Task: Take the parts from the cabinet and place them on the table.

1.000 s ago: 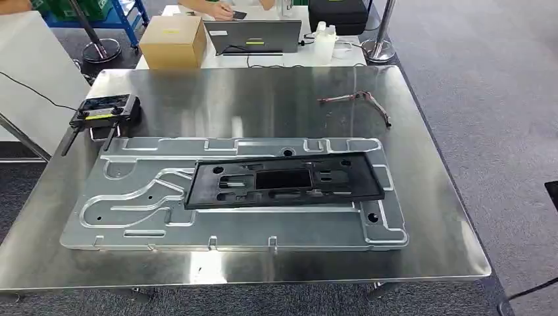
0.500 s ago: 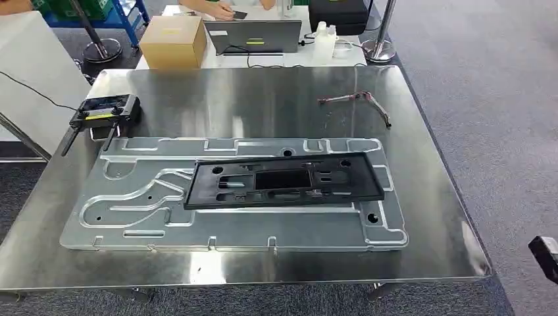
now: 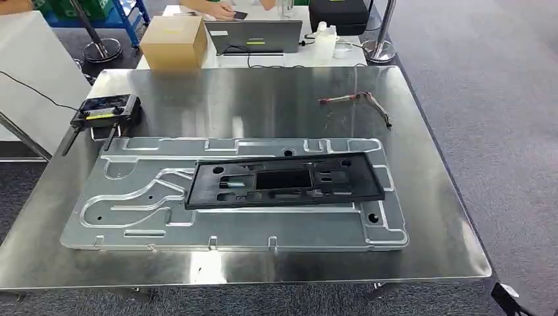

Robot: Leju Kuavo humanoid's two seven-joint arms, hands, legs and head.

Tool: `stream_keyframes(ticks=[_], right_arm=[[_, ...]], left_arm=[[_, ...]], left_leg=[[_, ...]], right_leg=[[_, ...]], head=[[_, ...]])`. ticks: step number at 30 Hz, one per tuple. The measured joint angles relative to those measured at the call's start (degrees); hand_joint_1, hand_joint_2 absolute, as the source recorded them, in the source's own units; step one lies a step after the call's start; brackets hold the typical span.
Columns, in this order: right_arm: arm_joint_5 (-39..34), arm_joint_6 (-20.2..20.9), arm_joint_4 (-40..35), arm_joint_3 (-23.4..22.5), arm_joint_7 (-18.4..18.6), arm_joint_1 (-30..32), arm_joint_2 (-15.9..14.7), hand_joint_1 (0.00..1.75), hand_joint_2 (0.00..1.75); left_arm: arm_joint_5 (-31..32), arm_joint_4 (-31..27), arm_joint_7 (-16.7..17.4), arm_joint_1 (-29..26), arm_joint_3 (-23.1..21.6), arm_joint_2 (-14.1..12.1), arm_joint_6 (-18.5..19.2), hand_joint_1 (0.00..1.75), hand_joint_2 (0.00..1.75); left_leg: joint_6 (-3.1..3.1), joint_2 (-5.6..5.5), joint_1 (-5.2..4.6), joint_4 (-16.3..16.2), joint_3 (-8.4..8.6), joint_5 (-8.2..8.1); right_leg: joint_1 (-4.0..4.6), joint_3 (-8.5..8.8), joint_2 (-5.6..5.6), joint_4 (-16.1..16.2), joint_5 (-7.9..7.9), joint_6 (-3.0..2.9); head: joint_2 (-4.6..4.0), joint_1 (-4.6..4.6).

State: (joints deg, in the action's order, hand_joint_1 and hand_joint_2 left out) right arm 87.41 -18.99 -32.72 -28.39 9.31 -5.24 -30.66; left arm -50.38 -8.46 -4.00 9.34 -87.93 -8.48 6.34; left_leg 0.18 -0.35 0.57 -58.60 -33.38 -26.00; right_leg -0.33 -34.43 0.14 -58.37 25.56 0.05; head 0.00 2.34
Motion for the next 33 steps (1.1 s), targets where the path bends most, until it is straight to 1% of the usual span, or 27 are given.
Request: stream_keyframes(ticks=[4,8,21,24,26,27,29,30,32,33], right_arm=[[1.31,1.84,3.98,1.07,1.07,-0.12,1.6,0.0,1.75],[1.44,2.14,6.56,1.42,1.57,-0.11,2.73,0.0,1.75],[1.48,2.62,9.02,1.81,1.62,-0.31,3.3,0.0,1.75],[1.48,4.36,9.41,1.83,1.6,-0.41,3.32,0.0,1.75],[1.48,7.17,10.07,1.86,1.16,-0.6,3.34,0.0,1.75],[1.46,8.97,10.72,1.88,0.28,-0.72,3.47,0.0,1.75],[1.18,13.25,11.86,1.9,-2.16,-0.9,4.17,0.0,1.75],[1.2,15.25,12.66,1.98,-3.09,-0.97,5.24,0.0,1.75],[1.31,17.25,13.77,2.58,-3.91,-1.08,7.37,0.0,1.75],[0.69,18.01,14.47,2.86,-4.99,-1.1,9.18,0.0,1.75]], left_arm=[[0.17,0.0,0.24,0.11,0.0,0.0,0.11,0.0,0.0],[0.17,0.0,0.35,0.25,0.0,0.0,0.11,0.0,0.0],[0.18,0.0,0.48,0.34,0.0,0.0,0.11,0.0,0.0],[0.37,0.0,0.5,0.38,0.0,0.0,0.17,0.0,0.0],[0.79,0.0,0.52,0.45,0.0,0.0,0.35,0.0,0.0],[1.24,0.0,0.59,0.53,0.0,0.0,0.59,0.0,1.75],[1.94,0.0,0.68,0.8,0.0,0.0,1.0,0.0,1.75],[2.51,0.0,0.74,1.01,0.0,0.02,1.16,0.0,1.75],[3.24,0.0,0.9,1.31,0.0,0.04,1.2,0.0,1.75],[3.54,0.0,0.98,1.49,0.0,0.07,1.11,0.0,1.75]], left_leg=[[0.0,0.0,0.0,0.0,-0.01,0.0],[0.0,0.0,0.0,0.0,-0.02,0.0],[0.0,0.0,-0.01,0.0,-0.01,0.0],[0.0,0.01,-0.02,0.0,0.01,0.0],[0.0,0.01,-0.02,0.0,0.02,0.0],[0.0,0.01,-0.01,0.0,0.02,0.0],[0.0,0.0,0.0,0.0,0.01,0.0],[-0.01,0.0,0.01,0.0,-0.01,0.0],[-0.02,0.01,0.06,0.0,-0.01,-0.01],[-0.03,0.01,0.09,0.02,-0.02,-0.01]], right_leg=[[-0.01,0.0,0.0,0.0,0.0,0.0],[-0.01,-0.01,0.0,0.0,0.0,0.0],[-0.03,0.01,0.0,0.0,0.0,0.01],[-0.03,0.01,0.0,0.0,0.0,0.01],[-0.02,0.01,0.01,0.0,0.0,0.01],[-0.01,0.01,0.01,0.0,0.0,0.01],[0.02,0.01,0.0,0.0,0.0,0.0],[0.03,0.01,-0.01,-0.01,0.01,0.0],[0.1,0.02,0.01,-0.01,0.03,-0.03],[0.13,0.04,0.02,-0.02,0.04,-0.05]], head=[[0.0,0.0],[0.0,0.0],[0.0,0.0],[0.0,0.0],[0.0,0.0],[0.0,0.0],[0.0,0.0],[0.0,0.0],[0.0,0.0],[0.0,0.0]])
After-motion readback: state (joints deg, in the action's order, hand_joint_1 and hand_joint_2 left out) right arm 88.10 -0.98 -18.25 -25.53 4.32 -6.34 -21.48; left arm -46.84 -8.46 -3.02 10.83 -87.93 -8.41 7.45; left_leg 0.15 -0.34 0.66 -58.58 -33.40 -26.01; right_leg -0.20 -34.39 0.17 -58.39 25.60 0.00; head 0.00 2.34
